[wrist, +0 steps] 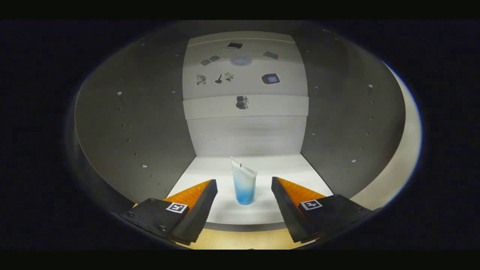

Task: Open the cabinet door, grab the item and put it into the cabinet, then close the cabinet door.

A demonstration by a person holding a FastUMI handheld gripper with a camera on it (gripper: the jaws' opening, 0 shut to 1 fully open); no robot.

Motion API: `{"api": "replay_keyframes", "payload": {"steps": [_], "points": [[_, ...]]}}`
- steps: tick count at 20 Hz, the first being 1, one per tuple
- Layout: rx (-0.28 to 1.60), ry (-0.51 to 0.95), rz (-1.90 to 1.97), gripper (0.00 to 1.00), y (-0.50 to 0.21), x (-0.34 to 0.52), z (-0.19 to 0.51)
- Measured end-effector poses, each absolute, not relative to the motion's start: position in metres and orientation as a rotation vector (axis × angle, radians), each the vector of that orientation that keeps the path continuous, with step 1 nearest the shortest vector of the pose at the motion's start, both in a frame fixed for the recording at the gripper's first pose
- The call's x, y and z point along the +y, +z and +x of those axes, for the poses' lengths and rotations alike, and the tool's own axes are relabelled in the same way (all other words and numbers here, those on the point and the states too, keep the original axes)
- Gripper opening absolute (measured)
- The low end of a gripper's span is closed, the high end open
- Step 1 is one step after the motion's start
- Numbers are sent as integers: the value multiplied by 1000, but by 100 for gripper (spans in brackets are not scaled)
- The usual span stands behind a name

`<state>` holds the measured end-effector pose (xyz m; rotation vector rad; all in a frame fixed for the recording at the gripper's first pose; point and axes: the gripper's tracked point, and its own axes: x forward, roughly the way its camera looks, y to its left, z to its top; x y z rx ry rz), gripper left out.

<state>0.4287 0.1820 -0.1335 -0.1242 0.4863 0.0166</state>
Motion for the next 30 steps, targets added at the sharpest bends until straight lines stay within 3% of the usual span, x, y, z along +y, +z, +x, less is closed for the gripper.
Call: {"api": "replay_keyframes", "payload": {"steps": [7, 15, 25, 30], "points": [[320, 94, -170, 93, -65, 205, 349], [234, 238, -134, 92, -27, 227, 211], [191, 164, -85, 92, -6, 137, 63], [145, -17, -45, 92, 9, 62, -1]]}}
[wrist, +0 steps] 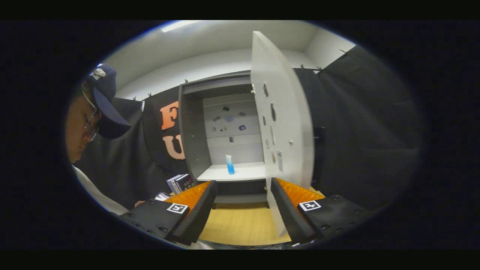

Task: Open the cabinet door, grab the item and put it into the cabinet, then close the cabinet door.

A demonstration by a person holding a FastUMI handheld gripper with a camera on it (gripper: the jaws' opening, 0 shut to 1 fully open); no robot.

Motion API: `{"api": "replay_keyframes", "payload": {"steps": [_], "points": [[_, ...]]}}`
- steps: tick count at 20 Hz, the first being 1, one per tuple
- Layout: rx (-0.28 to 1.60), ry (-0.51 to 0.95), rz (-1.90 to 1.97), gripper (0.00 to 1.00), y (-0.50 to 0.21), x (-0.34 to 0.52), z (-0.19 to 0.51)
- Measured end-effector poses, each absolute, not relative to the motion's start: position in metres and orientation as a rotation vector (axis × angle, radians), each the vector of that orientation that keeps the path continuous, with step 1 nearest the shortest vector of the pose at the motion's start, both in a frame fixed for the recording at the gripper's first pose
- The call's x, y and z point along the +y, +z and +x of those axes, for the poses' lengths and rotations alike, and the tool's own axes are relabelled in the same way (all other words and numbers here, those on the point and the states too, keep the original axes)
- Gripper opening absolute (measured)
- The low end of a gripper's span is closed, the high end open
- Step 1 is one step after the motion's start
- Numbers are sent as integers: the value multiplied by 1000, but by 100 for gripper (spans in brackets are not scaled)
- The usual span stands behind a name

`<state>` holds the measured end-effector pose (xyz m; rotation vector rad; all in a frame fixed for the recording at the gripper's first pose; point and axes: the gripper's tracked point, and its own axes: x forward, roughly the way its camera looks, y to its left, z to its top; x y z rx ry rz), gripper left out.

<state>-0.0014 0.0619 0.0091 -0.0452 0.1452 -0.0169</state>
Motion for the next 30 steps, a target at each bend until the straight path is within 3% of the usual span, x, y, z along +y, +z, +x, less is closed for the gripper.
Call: {"api": "replay_keyframes", "payload": {"steps": [10, 20, 30], "points": [[16, -493, -181, 96, 64, -103, -13], [65, -384, -125, 95, 53, -97, 55], [68, -460, -176, 91, 49, -87, 53]]}}
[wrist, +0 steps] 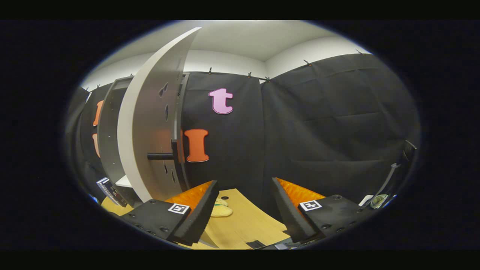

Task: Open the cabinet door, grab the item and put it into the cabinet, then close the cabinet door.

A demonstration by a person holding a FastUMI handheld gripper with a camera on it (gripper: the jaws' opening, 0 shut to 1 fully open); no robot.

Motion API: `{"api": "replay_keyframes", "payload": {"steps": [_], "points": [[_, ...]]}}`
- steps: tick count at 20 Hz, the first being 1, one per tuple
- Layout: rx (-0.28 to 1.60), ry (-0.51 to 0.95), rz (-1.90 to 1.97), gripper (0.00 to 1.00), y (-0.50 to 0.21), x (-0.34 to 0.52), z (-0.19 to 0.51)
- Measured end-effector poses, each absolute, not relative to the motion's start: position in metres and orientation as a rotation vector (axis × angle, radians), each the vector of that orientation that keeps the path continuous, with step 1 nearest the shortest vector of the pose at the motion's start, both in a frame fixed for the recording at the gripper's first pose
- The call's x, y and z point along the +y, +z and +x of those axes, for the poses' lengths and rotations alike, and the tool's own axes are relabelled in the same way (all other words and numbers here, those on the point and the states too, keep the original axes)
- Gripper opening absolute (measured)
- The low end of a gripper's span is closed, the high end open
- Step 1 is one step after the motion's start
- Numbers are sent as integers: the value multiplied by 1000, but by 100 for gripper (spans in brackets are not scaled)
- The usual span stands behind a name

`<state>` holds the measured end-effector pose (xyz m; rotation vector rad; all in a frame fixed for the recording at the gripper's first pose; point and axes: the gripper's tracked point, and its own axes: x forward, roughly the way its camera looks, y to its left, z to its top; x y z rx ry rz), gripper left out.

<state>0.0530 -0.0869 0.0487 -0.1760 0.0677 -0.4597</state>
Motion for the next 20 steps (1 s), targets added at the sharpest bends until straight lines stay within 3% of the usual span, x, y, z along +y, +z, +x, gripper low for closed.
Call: {"api": "replay_keyframes", "payload": {"steps": [11, 20], "points": [[54, -361, -184, 92, 28, 18, 60], [87, -108, -123, 91, -7, 130, 109]]}}
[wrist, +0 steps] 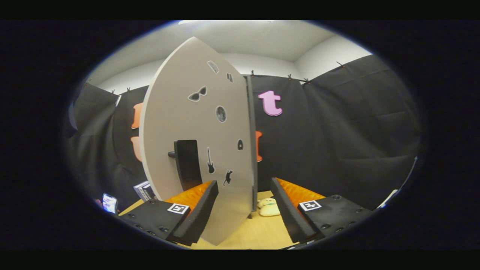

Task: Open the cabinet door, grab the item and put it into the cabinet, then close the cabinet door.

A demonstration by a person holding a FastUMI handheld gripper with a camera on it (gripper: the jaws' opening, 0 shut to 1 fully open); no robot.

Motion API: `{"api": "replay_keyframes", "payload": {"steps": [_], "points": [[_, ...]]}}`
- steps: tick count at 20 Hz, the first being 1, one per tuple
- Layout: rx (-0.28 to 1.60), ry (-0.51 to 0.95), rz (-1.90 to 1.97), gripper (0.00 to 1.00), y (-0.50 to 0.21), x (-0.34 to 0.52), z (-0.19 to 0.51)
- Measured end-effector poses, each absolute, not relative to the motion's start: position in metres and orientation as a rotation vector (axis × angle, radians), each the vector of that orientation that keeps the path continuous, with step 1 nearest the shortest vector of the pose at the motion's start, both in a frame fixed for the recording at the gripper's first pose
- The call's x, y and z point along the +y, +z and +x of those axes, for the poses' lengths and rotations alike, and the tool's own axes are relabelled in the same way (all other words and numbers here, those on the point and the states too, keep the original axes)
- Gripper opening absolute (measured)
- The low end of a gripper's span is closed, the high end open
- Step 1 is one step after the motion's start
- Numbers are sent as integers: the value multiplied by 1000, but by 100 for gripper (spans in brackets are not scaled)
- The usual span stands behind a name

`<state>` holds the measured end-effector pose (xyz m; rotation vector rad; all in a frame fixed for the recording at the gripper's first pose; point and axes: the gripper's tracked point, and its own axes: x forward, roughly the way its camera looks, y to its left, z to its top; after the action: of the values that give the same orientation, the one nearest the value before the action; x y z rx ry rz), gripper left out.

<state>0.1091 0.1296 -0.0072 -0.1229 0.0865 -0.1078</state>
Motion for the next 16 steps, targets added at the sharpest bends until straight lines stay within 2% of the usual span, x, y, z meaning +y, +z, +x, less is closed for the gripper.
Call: {"api": "replay_keyframes", "payload": {"steps": [2, 5, 16], "points": [[100, -23, -91, 92, -12, 154, 120], [103, 28, -91, 93, -14, 169, 131], [108, 33, -50, 93, -13, 157, 120]]}}
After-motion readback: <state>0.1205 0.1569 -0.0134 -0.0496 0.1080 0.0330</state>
